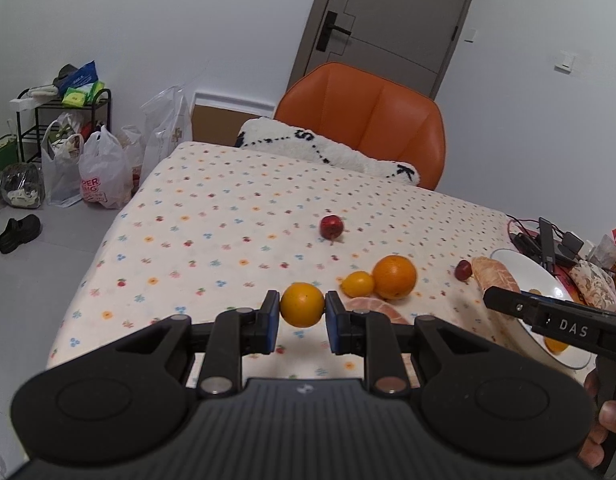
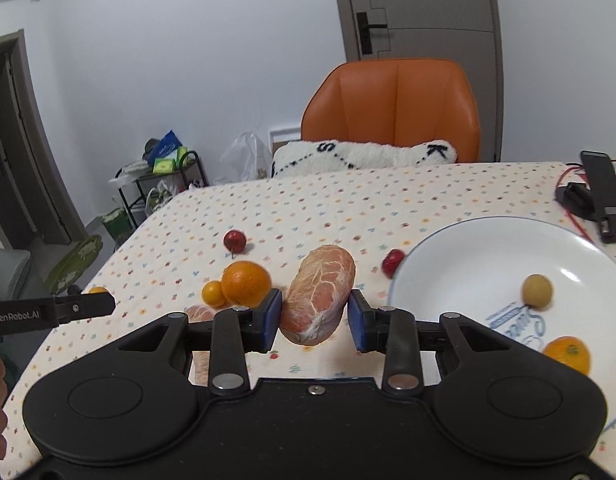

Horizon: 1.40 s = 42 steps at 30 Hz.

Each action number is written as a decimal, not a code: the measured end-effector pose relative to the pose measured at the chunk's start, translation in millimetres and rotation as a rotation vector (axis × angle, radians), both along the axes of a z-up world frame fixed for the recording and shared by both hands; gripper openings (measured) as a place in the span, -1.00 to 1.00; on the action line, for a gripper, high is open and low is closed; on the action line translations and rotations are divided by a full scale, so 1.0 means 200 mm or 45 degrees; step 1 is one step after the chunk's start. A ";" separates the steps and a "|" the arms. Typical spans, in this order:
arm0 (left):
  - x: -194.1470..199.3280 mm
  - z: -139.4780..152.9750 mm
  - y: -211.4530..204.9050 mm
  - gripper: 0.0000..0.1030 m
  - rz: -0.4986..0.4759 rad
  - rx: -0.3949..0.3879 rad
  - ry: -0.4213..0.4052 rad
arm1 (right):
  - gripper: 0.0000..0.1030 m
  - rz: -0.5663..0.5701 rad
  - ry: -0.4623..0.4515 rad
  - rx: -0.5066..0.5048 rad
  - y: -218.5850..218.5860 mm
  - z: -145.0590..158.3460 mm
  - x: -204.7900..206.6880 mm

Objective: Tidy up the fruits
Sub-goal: 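Carry the pomelo segment and small orange to the plate and open both tools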

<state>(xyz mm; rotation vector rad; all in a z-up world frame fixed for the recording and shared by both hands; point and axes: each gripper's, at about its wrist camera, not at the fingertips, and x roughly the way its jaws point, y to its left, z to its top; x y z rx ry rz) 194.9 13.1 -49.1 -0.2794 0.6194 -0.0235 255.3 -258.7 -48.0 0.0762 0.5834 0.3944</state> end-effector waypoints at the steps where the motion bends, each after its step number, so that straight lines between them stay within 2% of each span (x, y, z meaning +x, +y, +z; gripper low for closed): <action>1: 0.00 0.01 -0.01 -0.57 -0.005 0.002 -0.002 | -0.35 -0.007 -0.003 0.006 -0.02 0.01 0.00; 24: 0.08 0.08 -0.39 -0.57 -0.129 0.037 -0.038 | -0.35 -0.202 -0.061 0.064 -0.50 0.04 -0.04; 42: 0.20 0.06 -0.69 -0.57 -0.227 0.073 -0.015 | -0.34 -0.262 -0.027 0.099 -0.72 -0.05 -0.01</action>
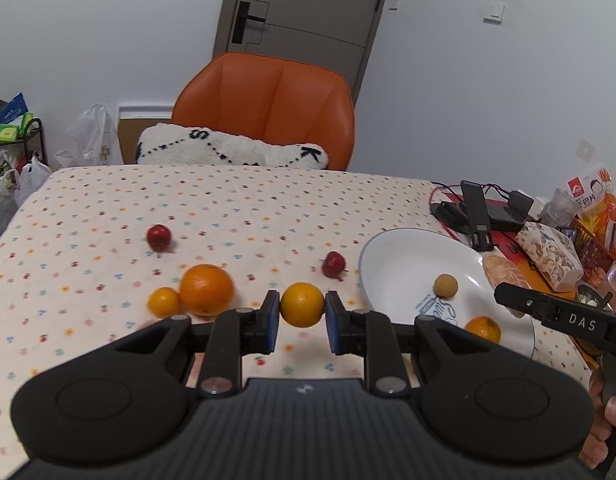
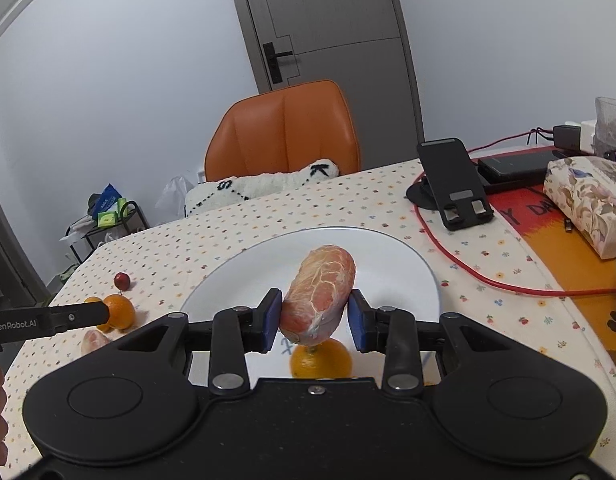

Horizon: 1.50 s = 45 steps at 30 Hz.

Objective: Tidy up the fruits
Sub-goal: 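Carry the pomelo segment and small orange to the plate and open both tools, then withdraw both open tools from the plate toward the remaining fruit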

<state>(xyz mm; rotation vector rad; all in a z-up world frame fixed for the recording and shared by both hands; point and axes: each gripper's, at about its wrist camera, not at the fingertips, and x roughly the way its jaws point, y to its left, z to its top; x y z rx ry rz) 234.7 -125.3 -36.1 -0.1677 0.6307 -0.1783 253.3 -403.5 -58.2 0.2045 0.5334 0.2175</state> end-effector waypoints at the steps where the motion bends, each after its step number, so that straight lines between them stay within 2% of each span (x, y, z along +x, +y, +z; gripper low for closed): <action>1: 0.01 0.00 -0.02 -0.57 -0.006 0.003 0.002 | -0.34 -0.001 0.001 0.004 -0.01 0.00 0.00; 8: 0.06 0.00 -0.14 -0.57 -0.052 0.025 0.005 | -0.34 -0.008 0.005 0.020 -0.05 -0.02 0.04; 15: 0.10 0.02 -0.26 -0.57 -0.104 0.082 -0.007 | -0.06 -0.013 -0.001 0.035 -0.07 -0.04 0.04; 23: 0.10 0.03 -0.33 -0.55 -0.171 0.093 -0.014 | 0.00 -0.008 0.003 0.057 -0.06 -0.05 0.02; 27: 0.10 0.04 -0.33 -0.42 -0.198 0.096 -0.025 | 0.03 0.000 -0.008 0.056 -0.05 -0.04 0.01; 32: 0.09 0.04 -0.25 -0.29 -0.139 0.089 0.000 | 0.04 0.012 -0.019 0.048 -0.02 -0.02 0.00; 34: 0.08 0.04 -0.21 -0.05 -0.113 0.095 0.004 | 0.06 0.017 -0.023 0.044 0.00 -0.01 -0.01; 40: 0.03 0.09 -0.06 0.31 -0.049 0.134 -0.027 | 0.07 0.049 -0.034 0.039 0.07 0.01 0.00; 45: -0.01 0.12 0.06 0.38 0.008 0.146 -0.044 | 0.07 0.090 -0.038 0.042 0.14 0.02 -0.01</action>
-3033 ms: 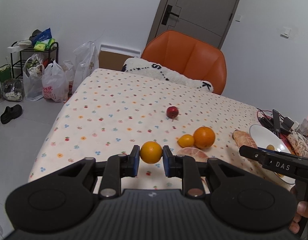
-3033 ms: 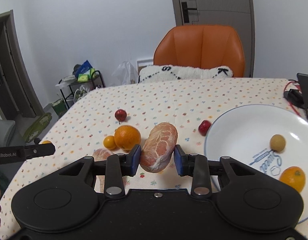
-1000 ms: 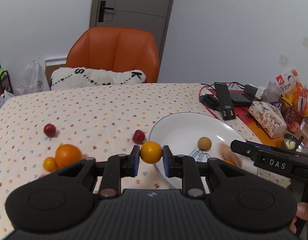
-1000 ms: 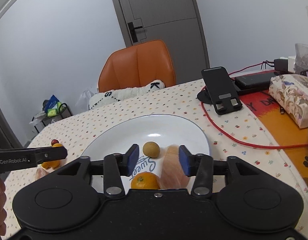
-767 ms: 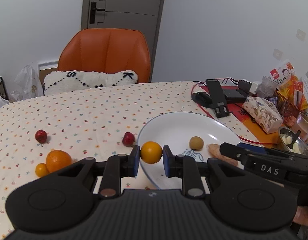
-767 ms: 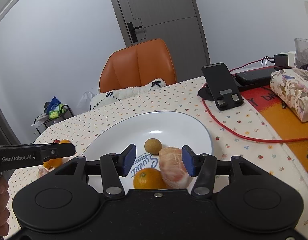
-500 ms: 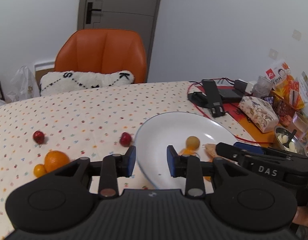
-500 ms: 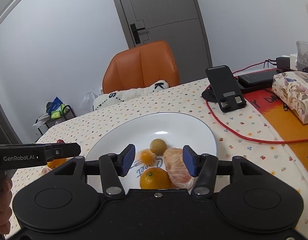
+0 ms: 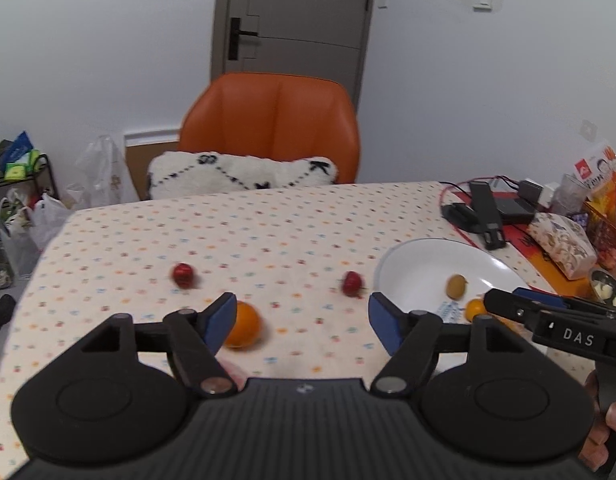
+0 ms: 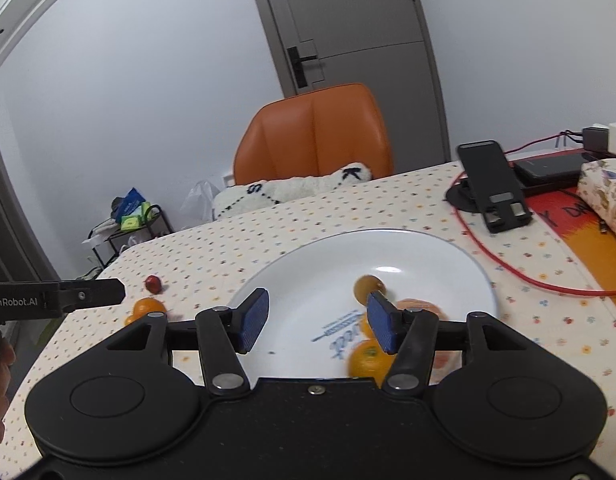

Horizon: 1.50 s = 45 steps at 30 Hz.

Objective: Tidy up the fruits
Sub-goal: 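Withdraw both open tools from the plate toward the remaining fruit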

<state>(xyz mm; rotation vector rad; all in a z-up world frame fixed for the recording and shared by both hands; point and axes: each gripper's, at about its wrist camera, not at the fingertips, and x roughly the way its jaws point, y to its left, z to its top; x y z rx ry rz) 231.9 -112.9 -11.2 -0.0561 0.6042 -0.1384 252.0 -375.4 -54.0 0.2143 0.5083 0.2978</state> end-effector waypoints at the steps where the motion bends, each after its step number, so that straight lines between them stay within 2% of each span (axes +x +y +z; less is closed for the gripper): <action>1: -0.01 0.00 0.03 0.38 0.012 0.002 -0.001 | 0.07 0.006 -0.003 -0.004 0.02 0.00 0.00; 18: -0.09 -0.02 0.33 0.39 0.130 -0.049 0.001 | 0.11 0.072 -0.013 -0.064 0.23 0.05 -0.03; 31: -0.11 -0.12 0.48 0.39 0.173 -0.108 0.028 | 0.19 0.097 -0.010 -0.128 0.34 0.07 -0.04; 39: -0.08 -0.17 0.54 0.38 0.170 -0.125 0.030 | 0.19 0.122 0.001 -0.187 0.41 0.08 0.00; 45: -0.02 -0.20 0.57 0.32 0.118 -0.128 0.044 | 0.19 0.157 0.025 -0.272 0.46 0.08 0.06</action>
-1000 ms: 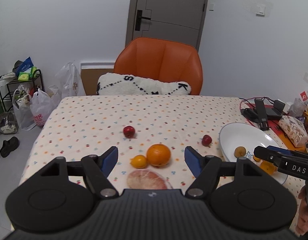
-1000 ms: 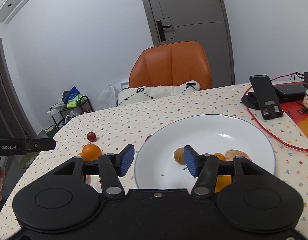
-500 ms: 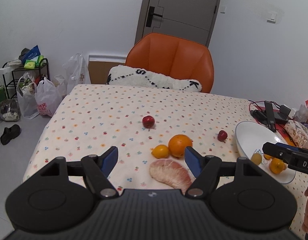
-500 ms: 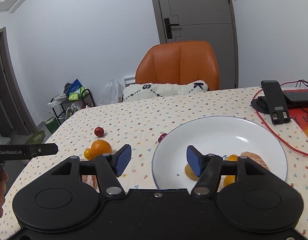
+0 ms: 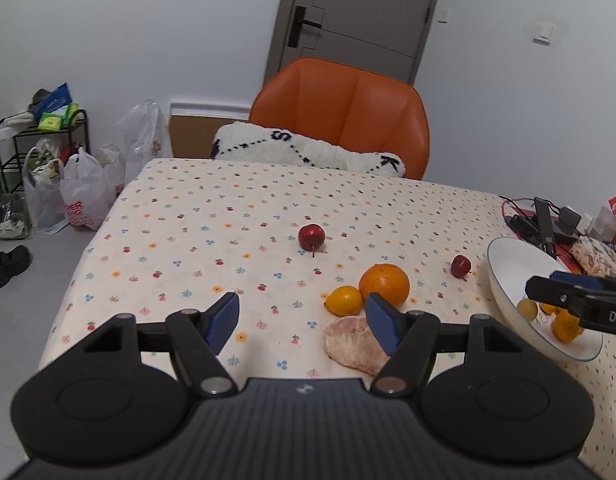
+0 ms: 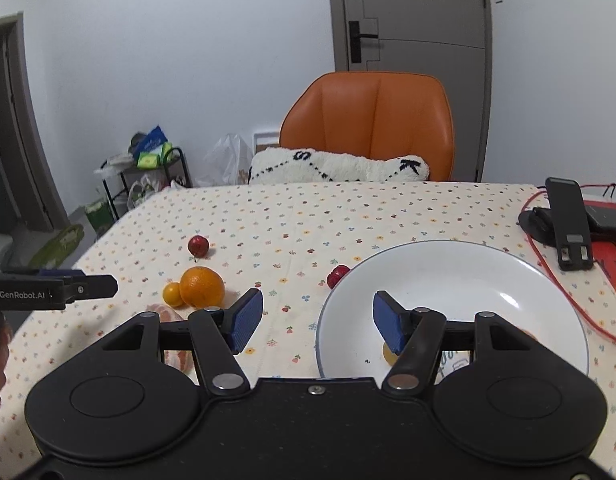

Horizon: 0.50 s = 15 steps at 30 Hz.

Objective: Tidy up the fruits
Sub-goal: 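Withdraw both open tools from the plate toward the remaining fruit, then grasp the yellow small orange with the left tool while the right tool closes on a red plum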

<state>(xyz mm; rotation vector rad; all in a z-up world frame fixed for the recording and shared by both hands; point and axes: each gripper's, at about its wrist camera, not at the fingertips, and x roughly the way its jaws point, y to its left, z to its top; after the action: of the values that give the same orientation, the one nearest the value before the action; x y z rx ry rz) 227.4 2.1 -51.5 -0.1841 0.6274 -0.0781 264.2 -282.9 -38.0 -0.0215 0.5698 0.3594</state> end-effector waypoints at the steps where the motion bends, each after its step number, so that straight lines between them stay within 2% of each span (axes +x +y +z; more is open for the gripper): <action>1: 0.01 -0.01 0.00 0.31 -0.007 0.000 0.003 | 0.19 0.006 0.004 -0.012 0.01 0.00 0.01; 15: 0.18 -0.11 -0.01 -0.09 -0.085 -0.051 0.057 | 0.13 0.063 0.055 -0.125 0.08 -0.01 0.17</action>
<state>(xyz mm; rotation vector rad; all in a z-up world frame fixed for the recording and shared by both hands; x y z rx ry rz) 263.6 -0.8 -72.9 -0.2041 0.6767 -0.1516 299.1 -267.3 -40.1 -0.1224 0.6299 0.3807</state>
